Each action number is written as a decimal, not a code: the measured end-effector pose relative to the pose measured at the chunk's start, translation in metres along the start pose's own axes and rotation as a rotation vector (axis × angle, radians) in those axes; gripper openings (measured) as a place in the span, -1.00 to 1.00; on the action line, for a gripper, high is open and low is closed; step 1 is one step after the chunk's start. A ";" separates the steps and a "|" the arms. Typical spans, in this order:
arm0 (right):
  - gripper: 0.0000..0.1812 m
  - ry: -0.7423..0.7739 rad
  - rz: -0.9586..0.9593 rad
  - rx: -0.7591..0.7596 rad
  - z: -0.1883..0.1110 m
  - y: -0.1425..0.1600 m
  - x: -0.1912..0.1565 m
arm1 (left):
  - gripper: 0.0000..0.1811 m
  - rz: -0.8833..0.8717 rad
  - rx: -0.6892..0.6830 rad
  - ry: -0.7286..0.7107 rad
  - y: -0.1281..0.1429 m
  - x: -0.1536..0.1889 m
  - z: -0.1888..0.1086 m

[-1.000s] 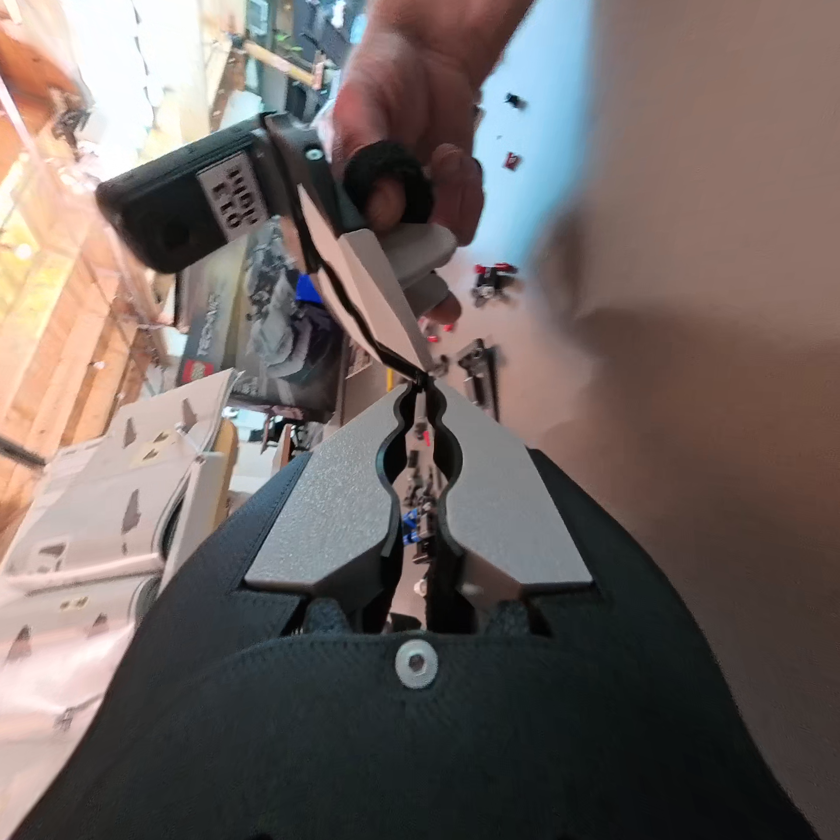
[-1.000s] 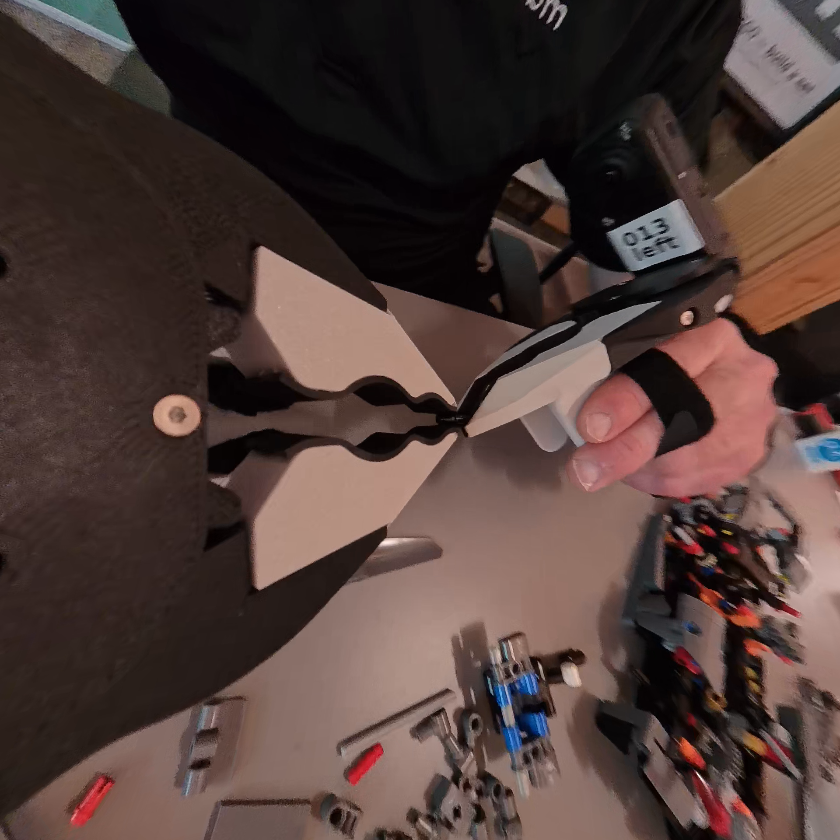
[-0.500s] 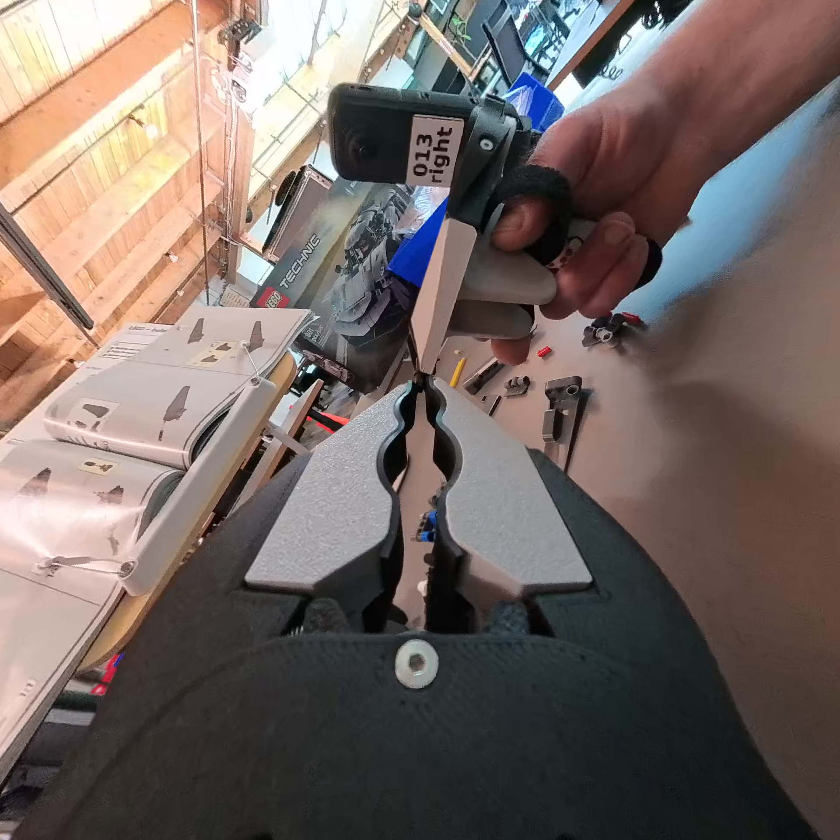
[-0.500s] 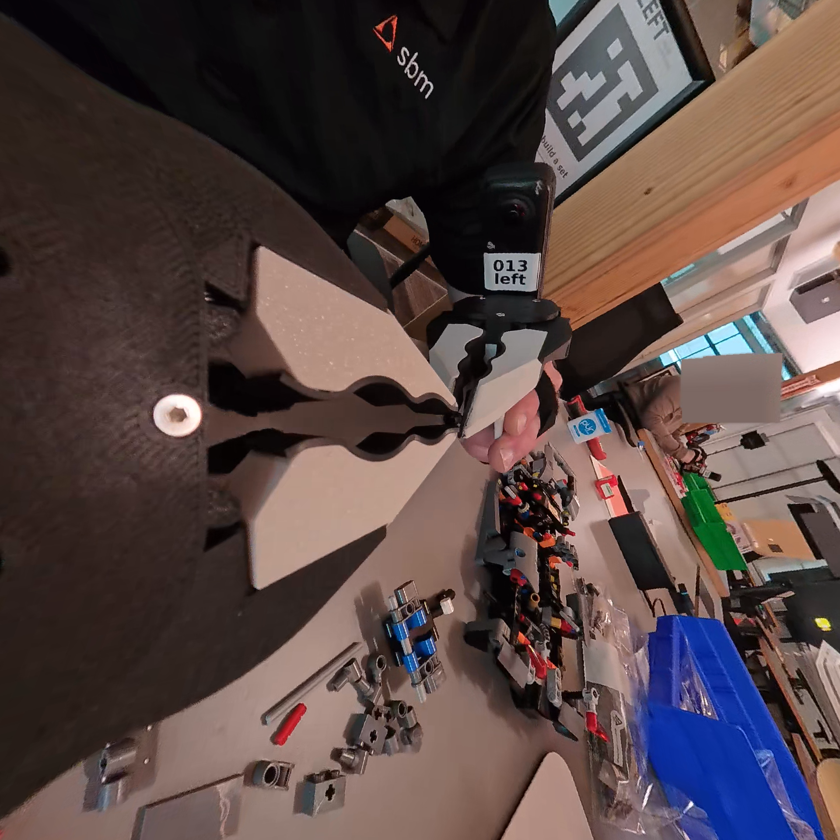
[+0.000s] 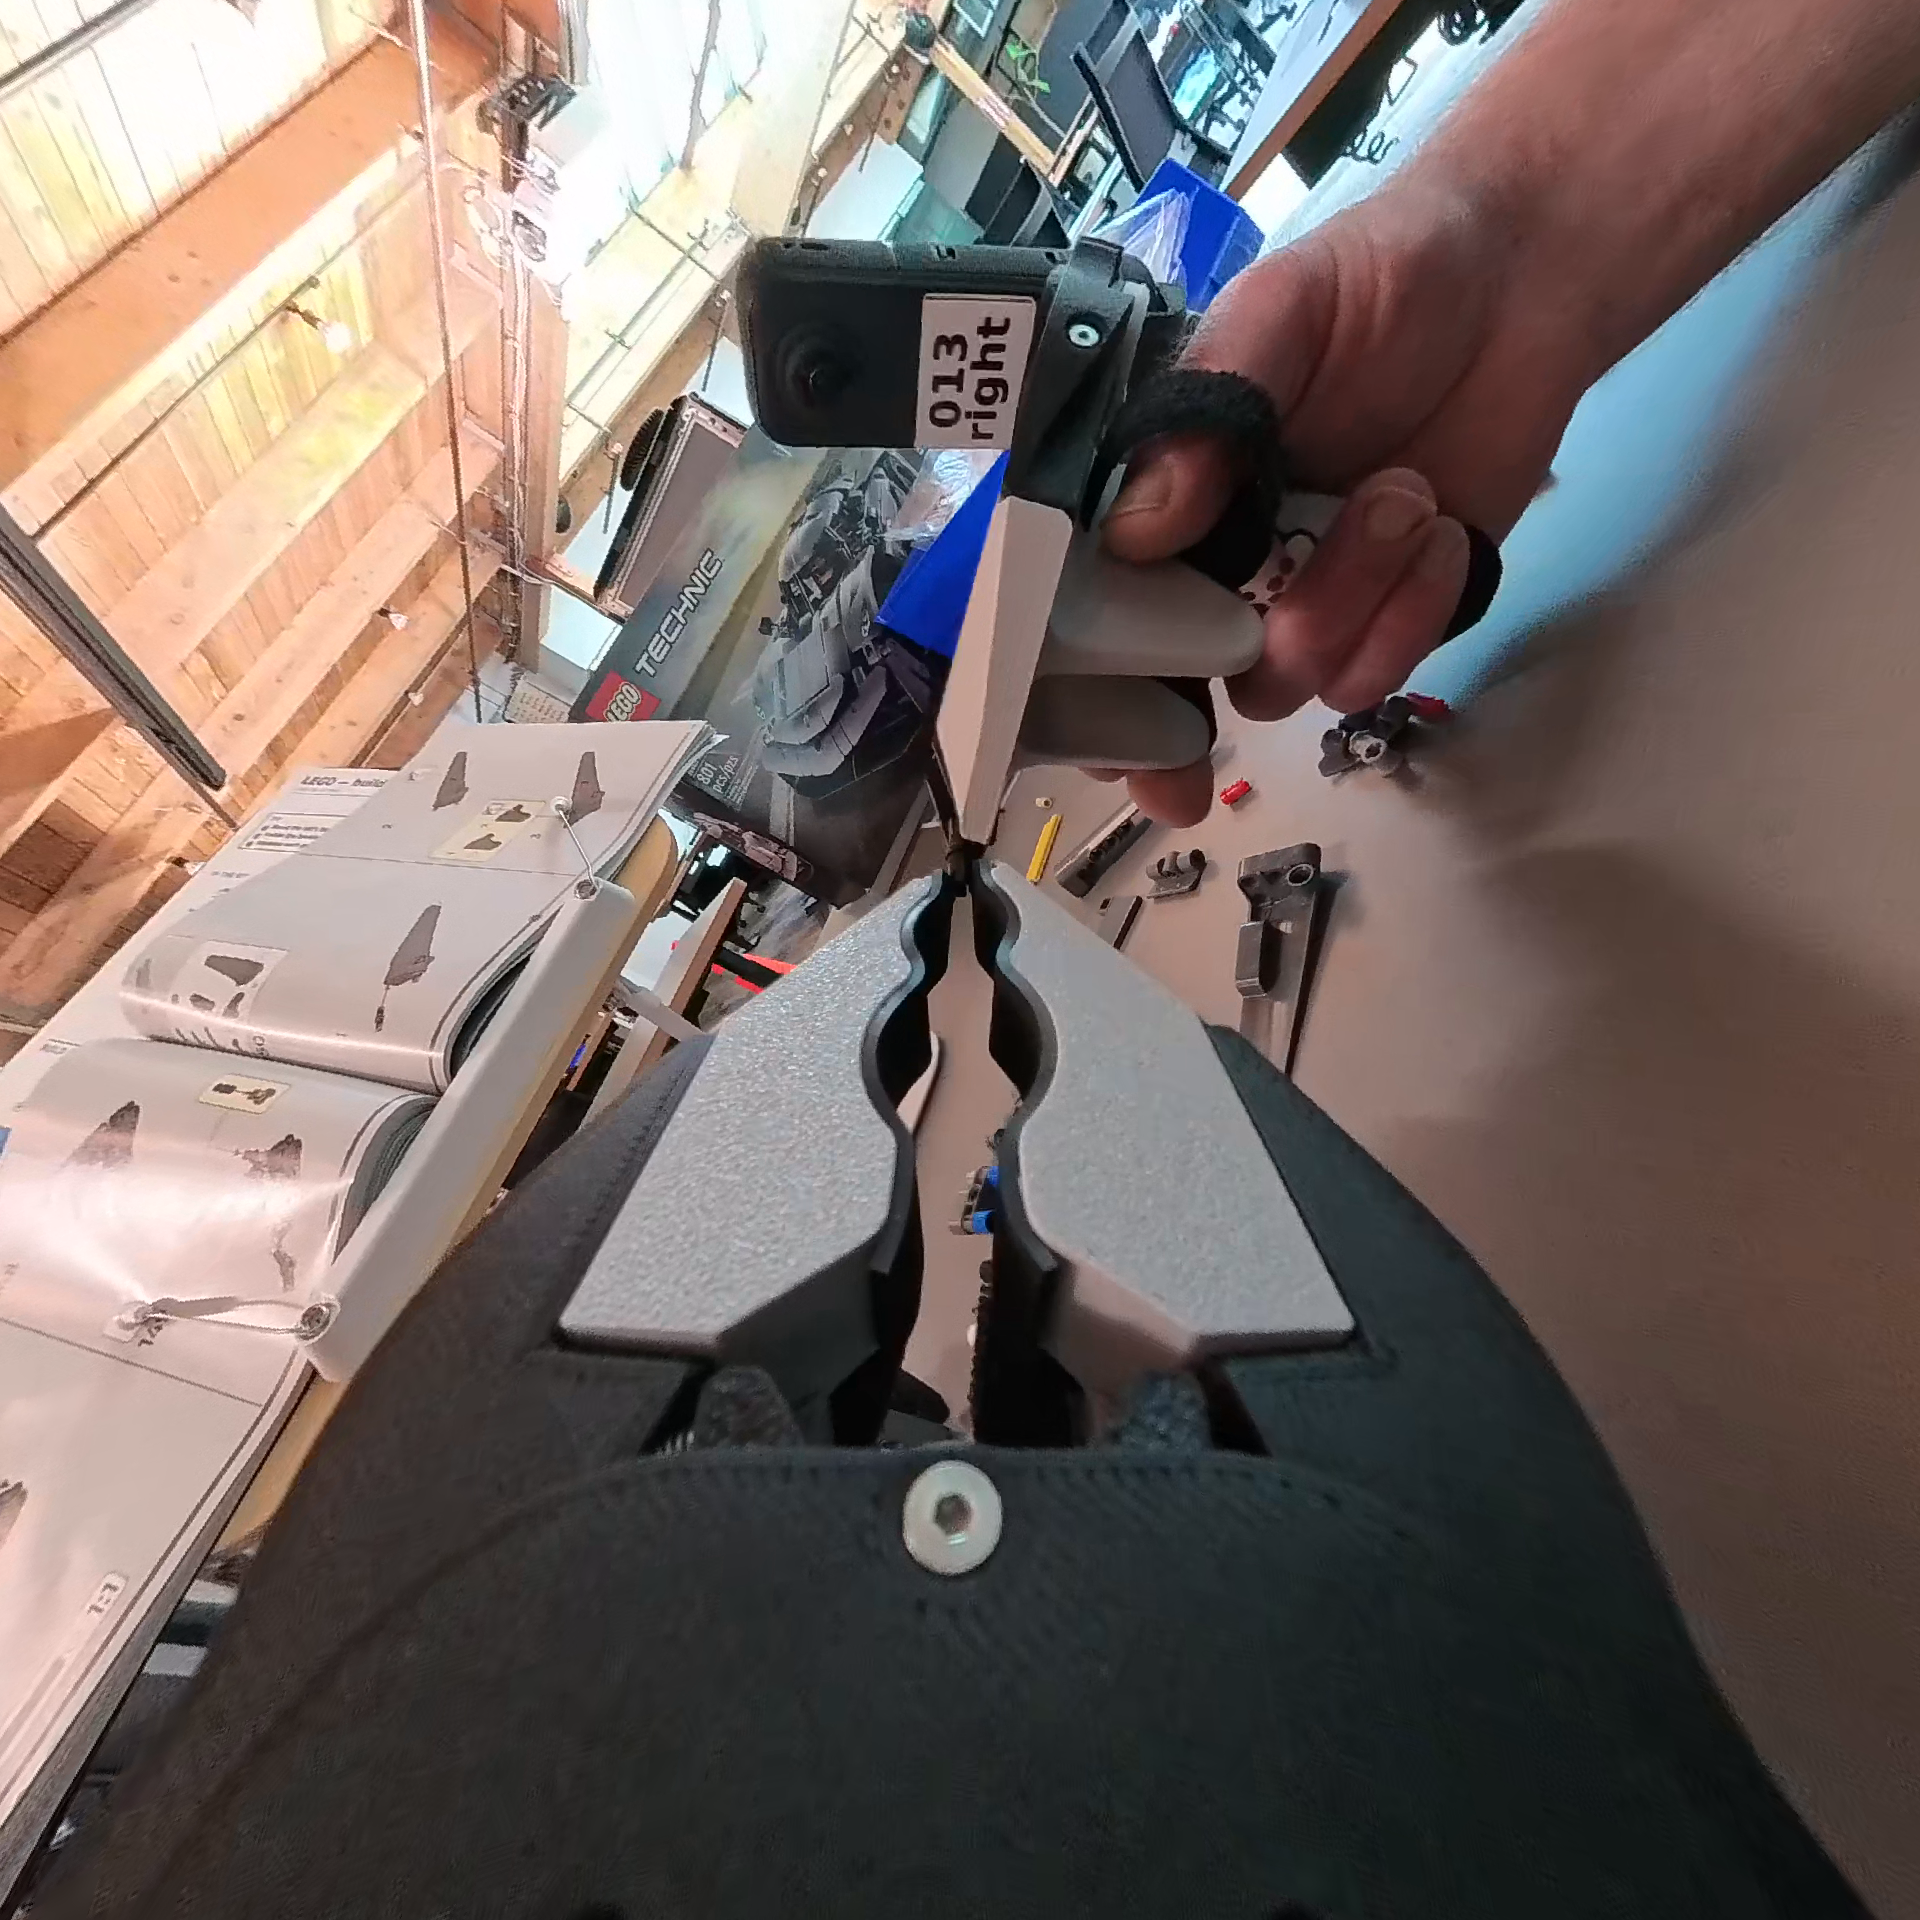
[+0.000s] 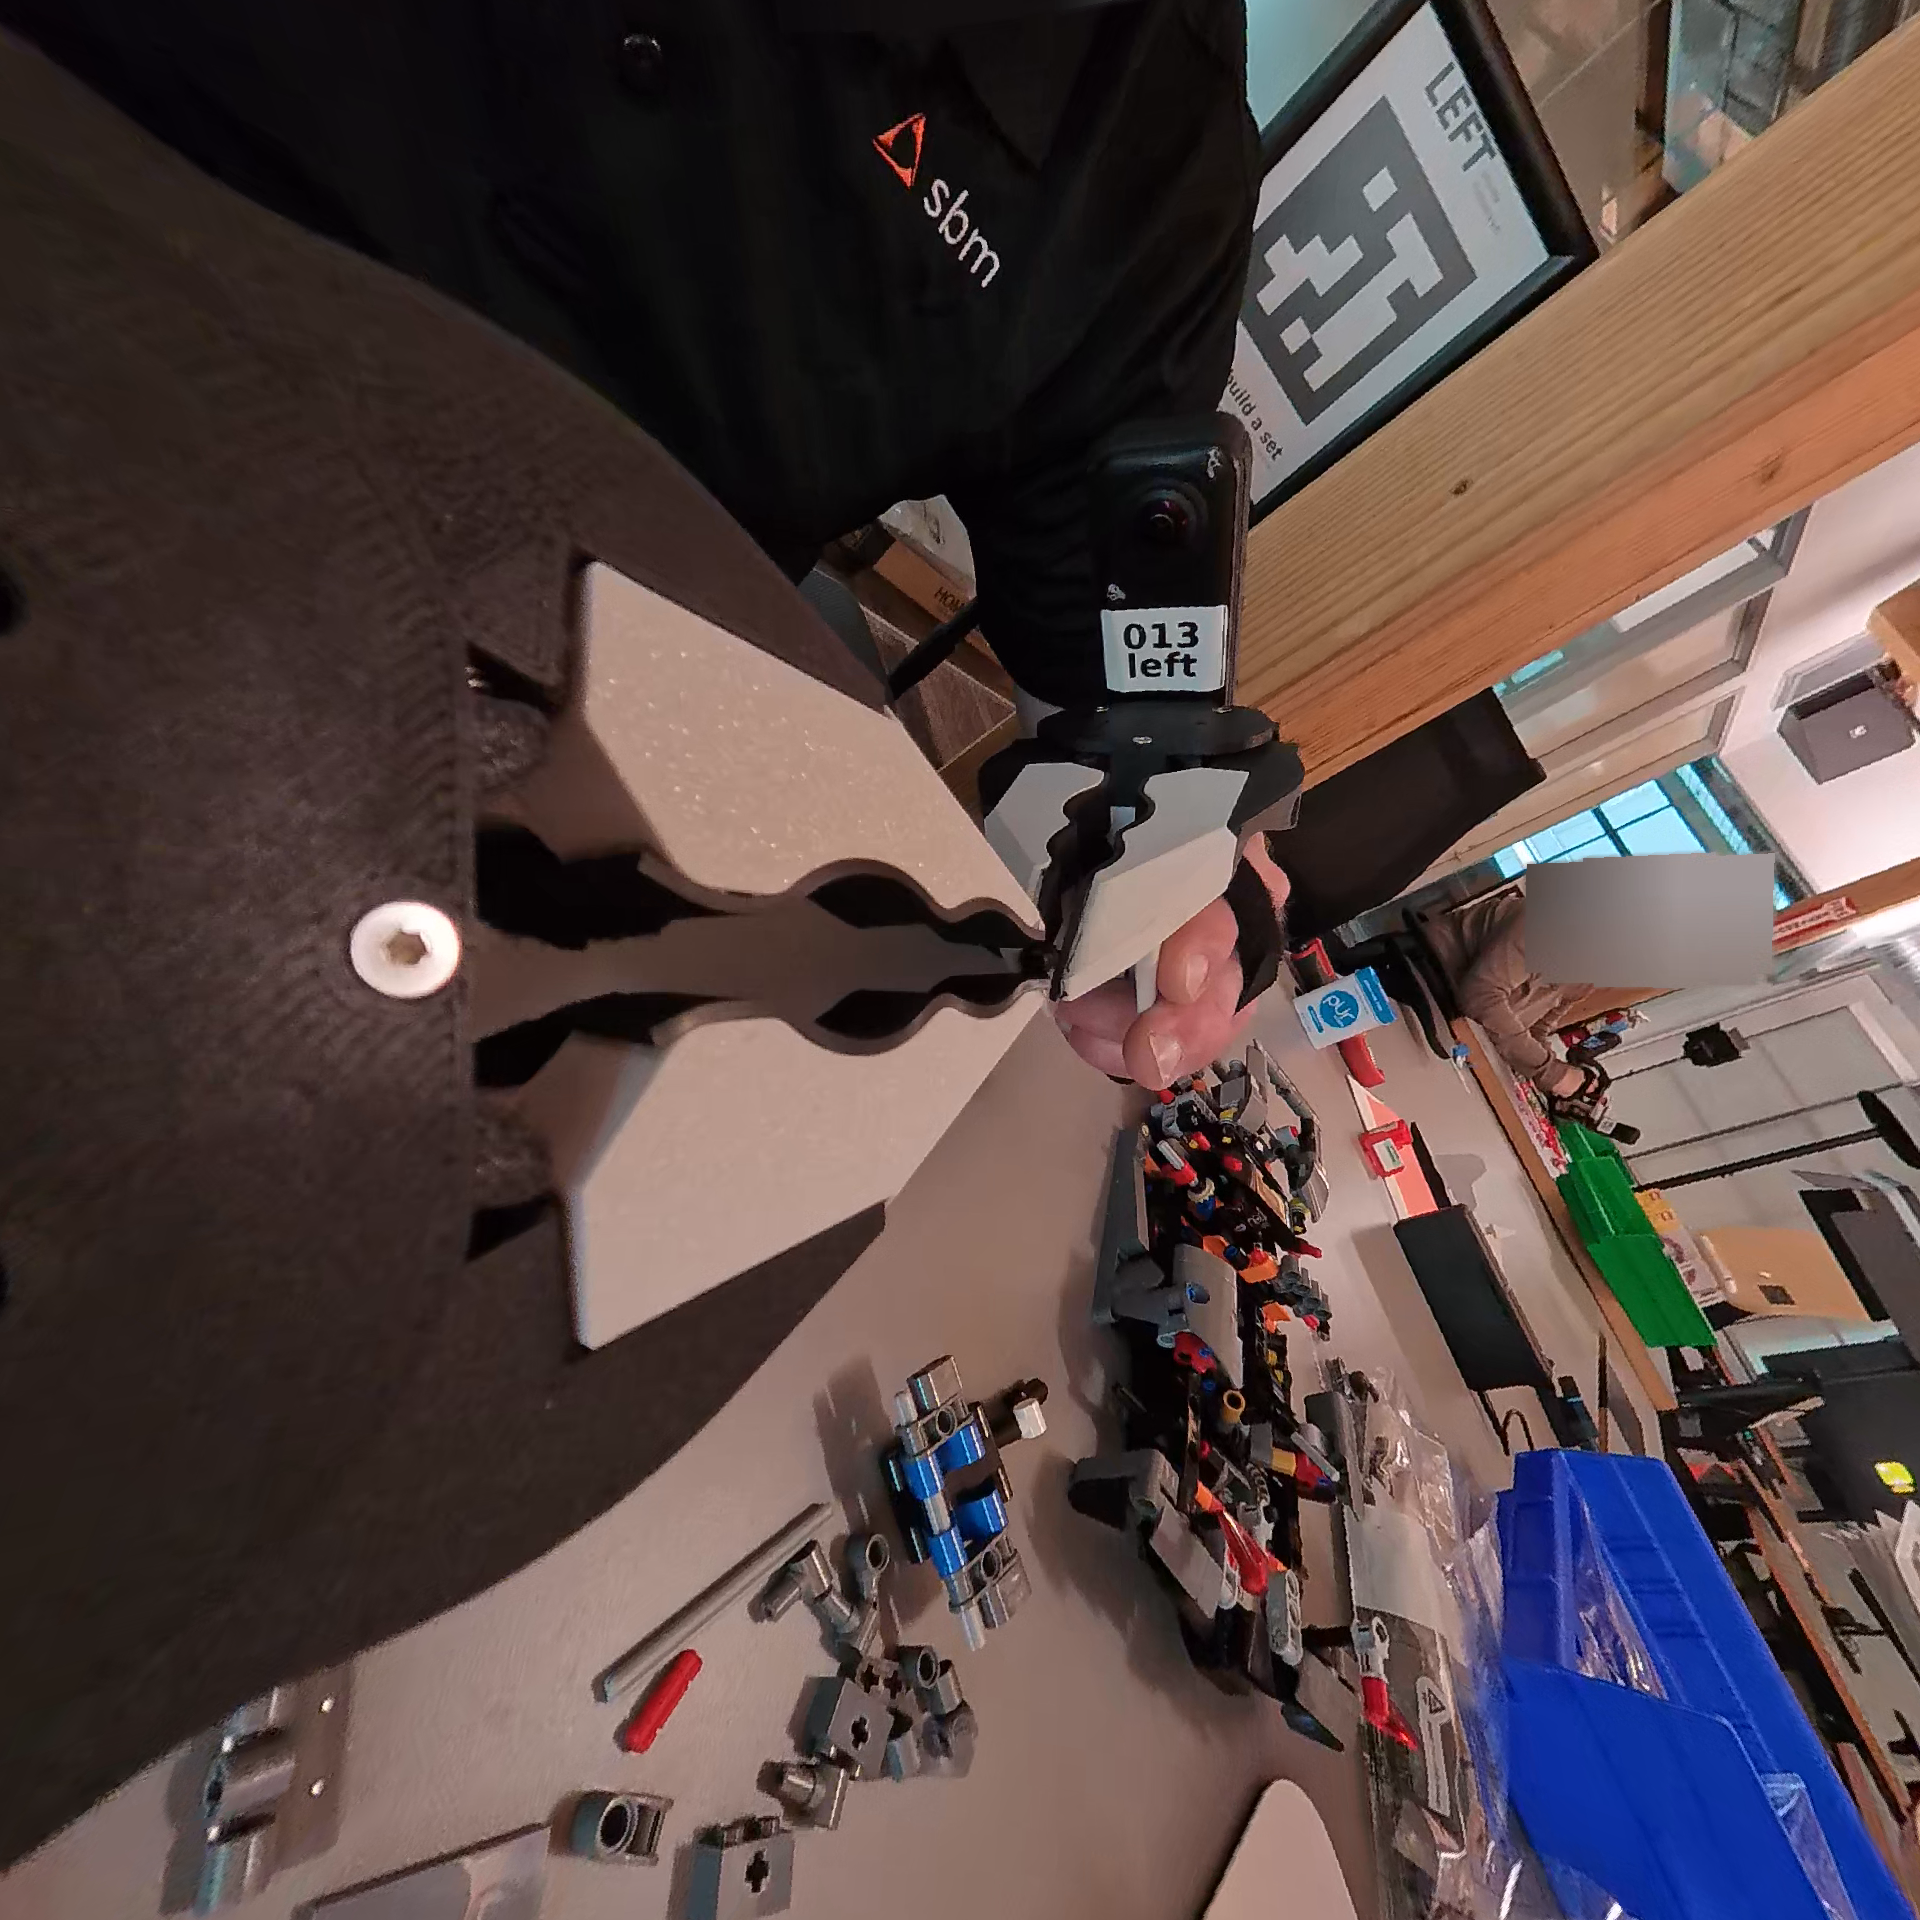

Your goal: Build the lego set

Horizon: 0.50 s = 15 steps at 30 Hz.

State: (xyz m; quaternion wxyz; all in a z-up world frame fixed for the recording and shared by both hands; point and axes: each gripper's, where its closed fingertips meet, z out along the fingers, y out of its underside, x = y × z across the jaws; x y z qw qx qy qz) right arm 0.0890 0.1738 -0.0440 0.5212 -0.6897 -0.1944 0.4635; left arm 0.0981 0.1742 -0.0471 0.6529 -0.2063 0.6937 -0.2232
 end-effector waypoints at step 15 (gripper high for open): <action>-0.87 -0.016 0.015 -0.009 -0.001 0.003 0.001 | -0.99 0.017 -0.005 0.005 0.002 0.001 -0.001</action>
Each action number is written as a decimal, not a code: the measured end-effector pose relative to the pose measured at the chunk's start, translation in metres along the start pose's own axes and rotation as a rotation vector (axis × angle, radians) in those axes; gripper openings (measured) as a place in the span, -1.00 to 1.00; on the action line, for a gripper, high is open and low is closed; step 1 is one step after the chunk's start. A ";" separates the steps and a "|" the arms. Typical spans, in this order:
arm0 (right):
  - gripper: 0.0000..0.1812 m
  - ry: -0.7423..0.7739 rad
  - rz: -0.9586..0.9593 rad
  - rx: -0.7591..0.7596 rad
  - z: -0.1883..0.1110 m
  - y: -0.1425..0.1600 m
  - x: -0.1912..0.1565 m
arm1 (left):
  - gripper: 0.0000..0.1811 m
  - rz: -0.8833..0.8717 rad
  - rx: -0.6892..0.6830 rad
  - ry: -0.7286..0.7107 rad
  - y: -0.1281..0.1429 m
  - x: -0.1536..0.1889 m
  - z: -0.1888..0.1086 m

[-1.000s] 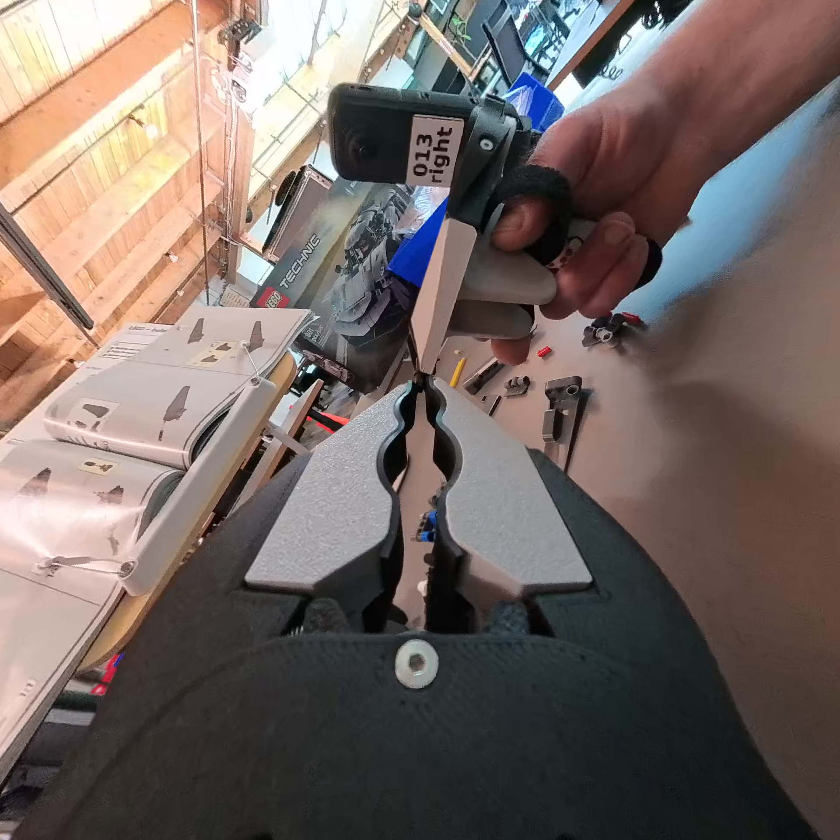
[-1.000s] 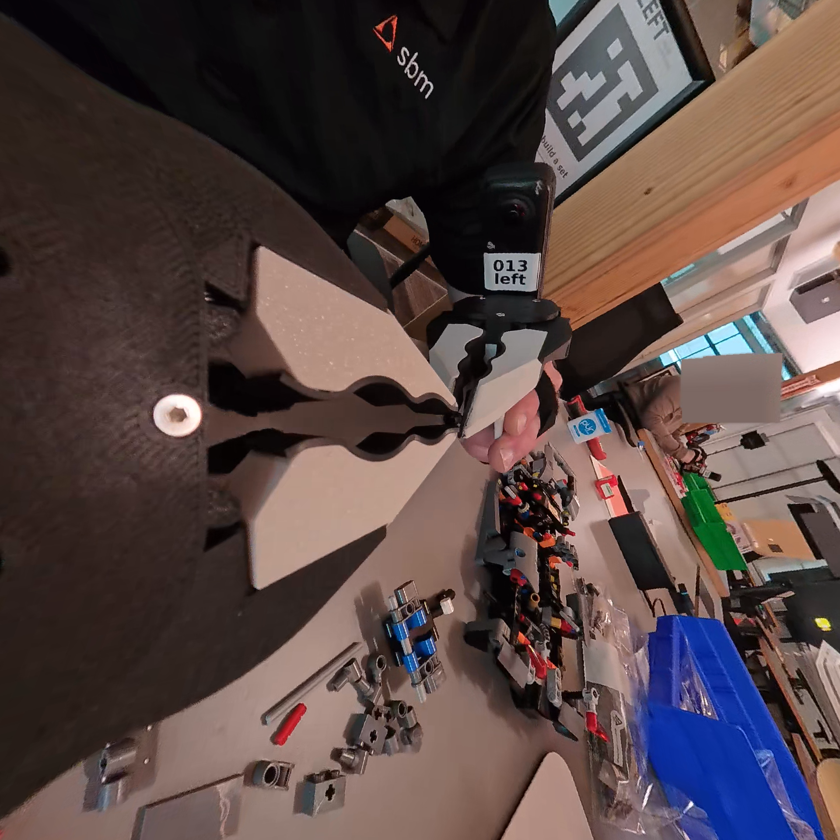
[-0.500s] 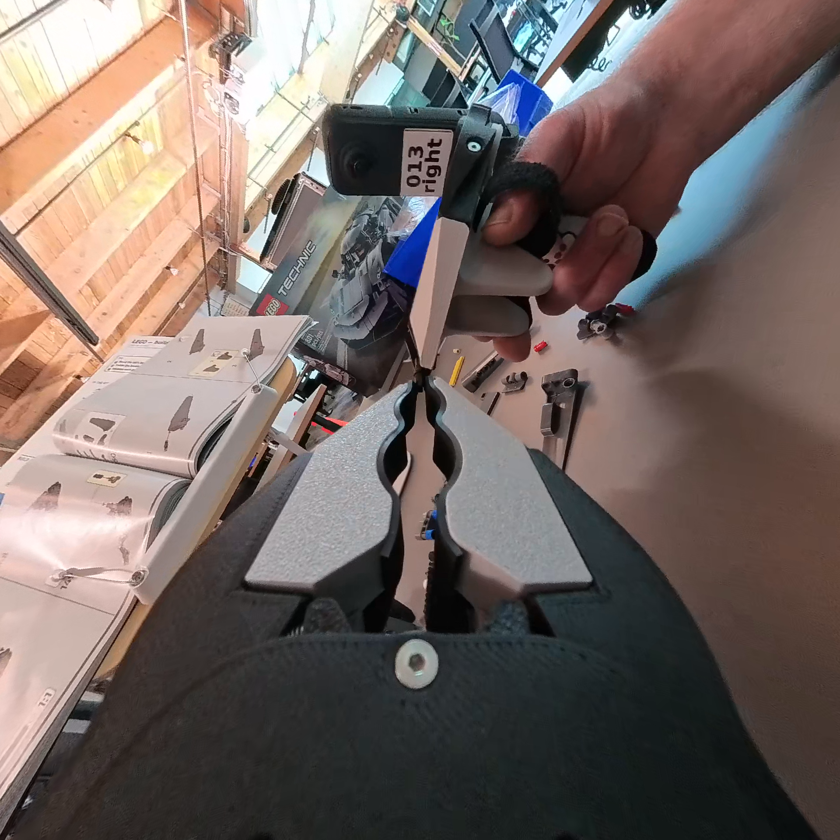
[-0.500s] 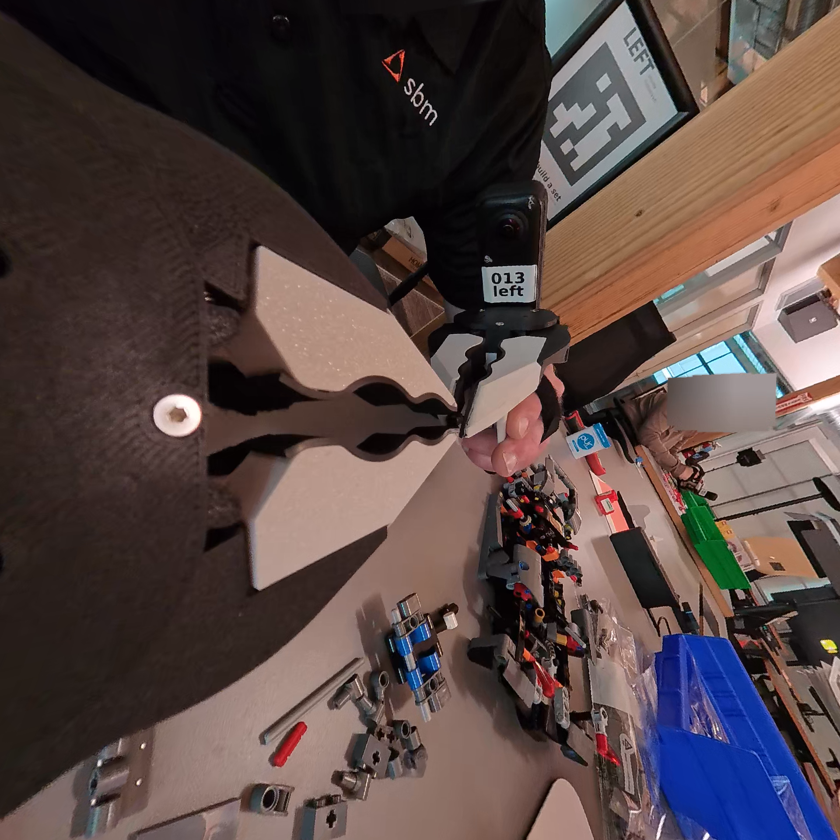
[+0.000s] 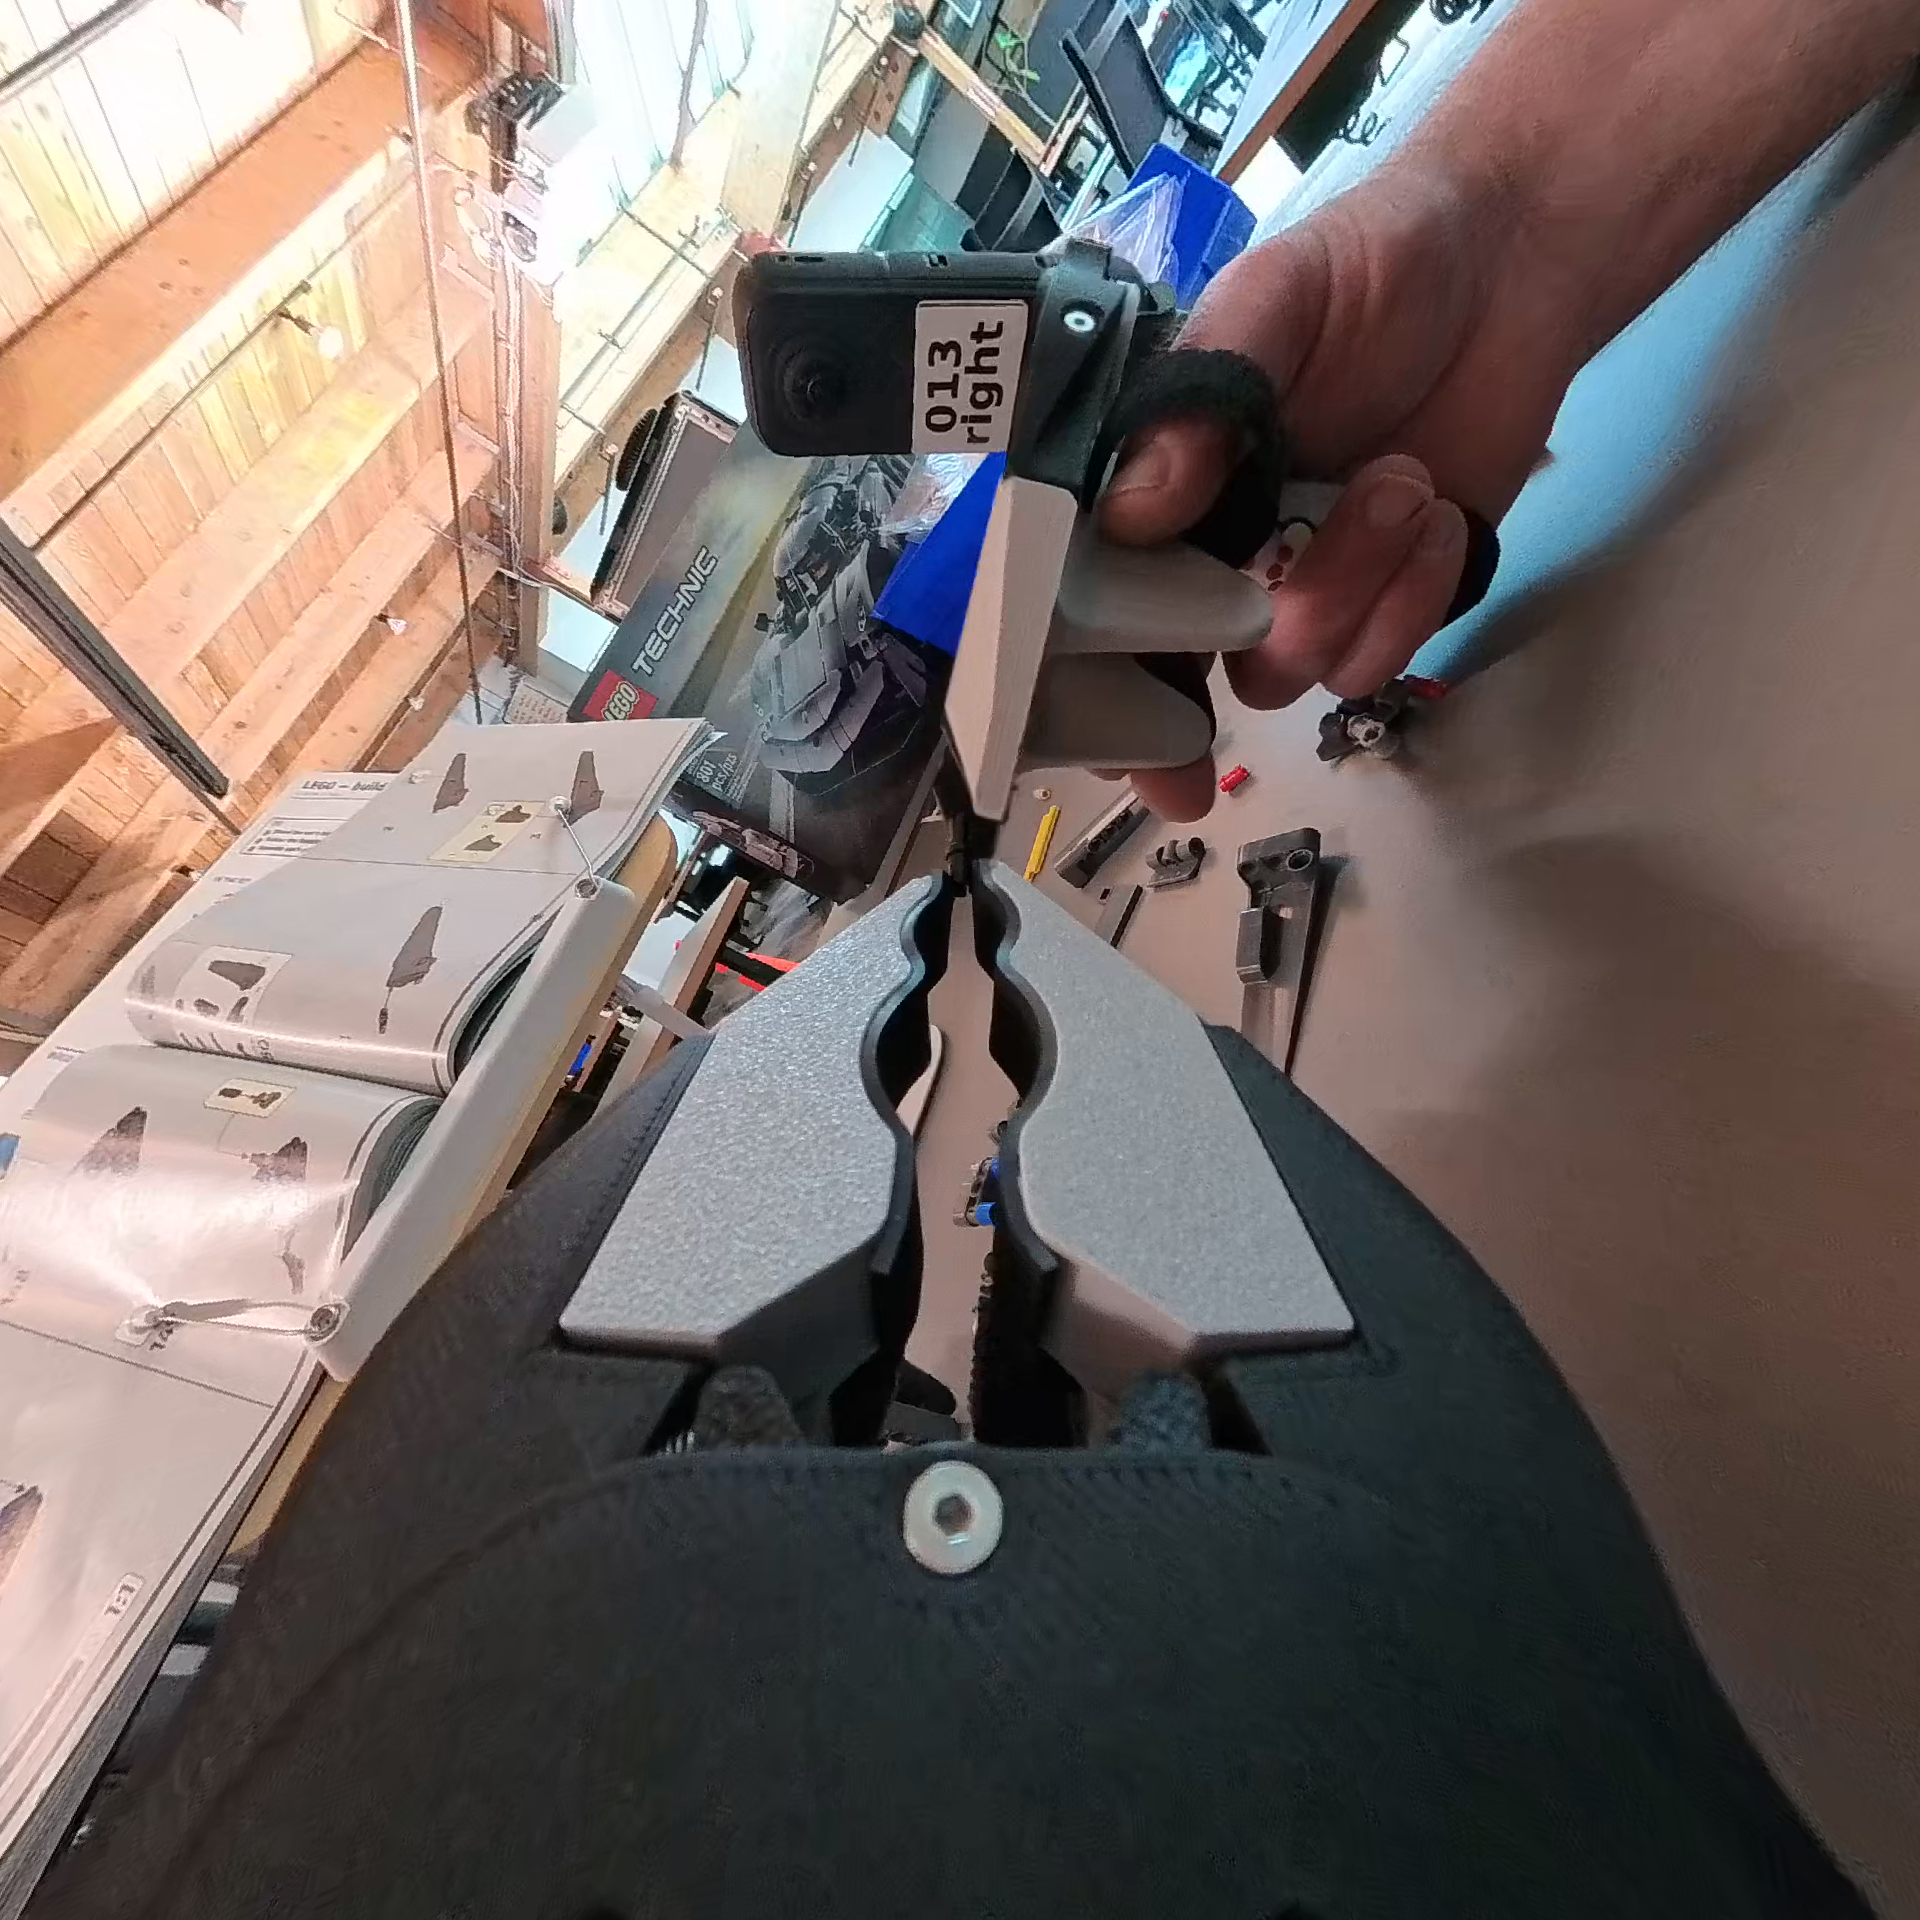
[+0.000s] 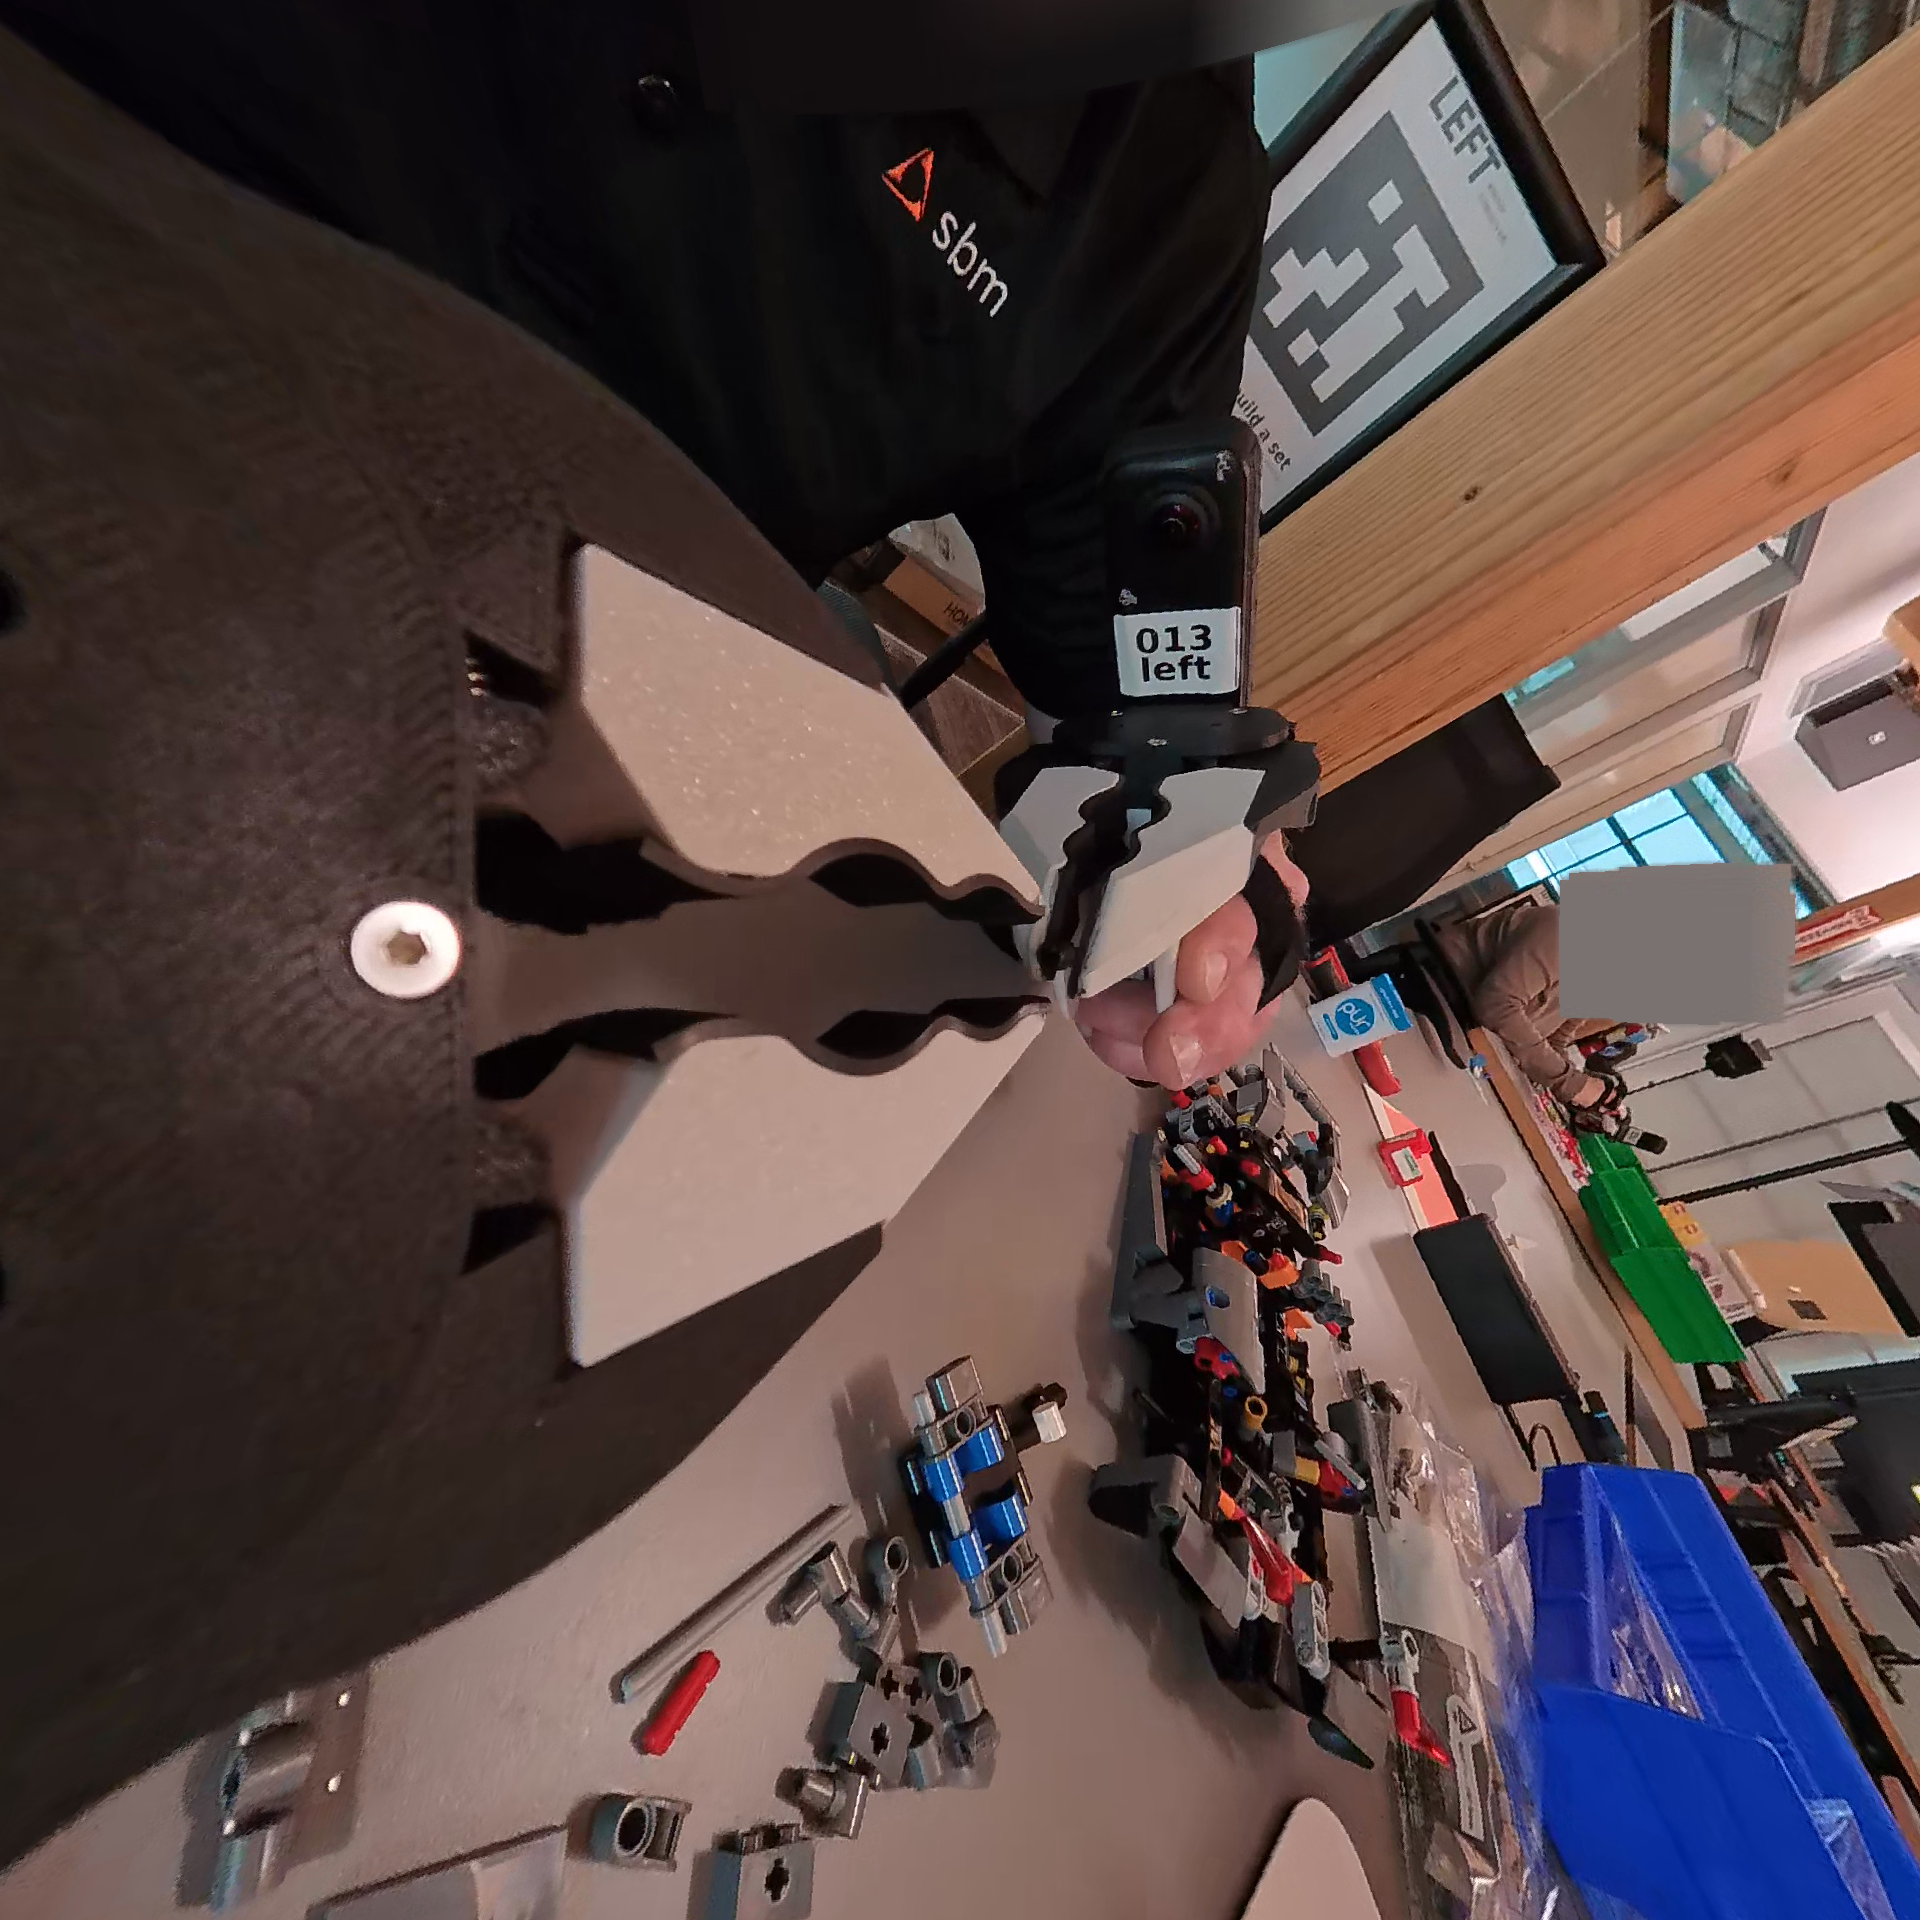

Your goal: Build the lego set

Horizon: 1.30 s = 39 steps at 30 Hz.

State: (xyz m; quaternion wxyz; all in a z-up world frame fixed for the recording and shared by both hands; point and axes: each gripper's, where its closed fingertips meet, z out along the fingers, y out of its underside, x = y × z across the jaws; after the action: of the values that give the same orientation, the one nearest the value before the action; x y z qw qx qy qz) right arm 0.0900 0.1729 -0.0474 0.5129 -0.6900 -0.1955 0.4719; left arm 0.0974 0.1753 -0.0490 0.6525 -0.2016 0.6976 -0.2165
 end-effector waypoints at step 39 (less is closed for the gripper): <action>-0.98 0.278 -0.289 -0.043 -0.091 -0.021 0.028 | -0.55 -0.135 -0.315 0.595 0.035 0.079 0.052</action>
State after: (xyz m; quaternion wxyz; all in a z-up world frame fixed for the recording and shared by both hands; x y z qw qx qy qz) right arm 0.1853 0.1548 -0.0389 0.5826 -0.7240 -0.2297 0.2891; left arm 0.1439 0.1577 -0.1370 0.3654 -0.2736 0.8674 -0.1980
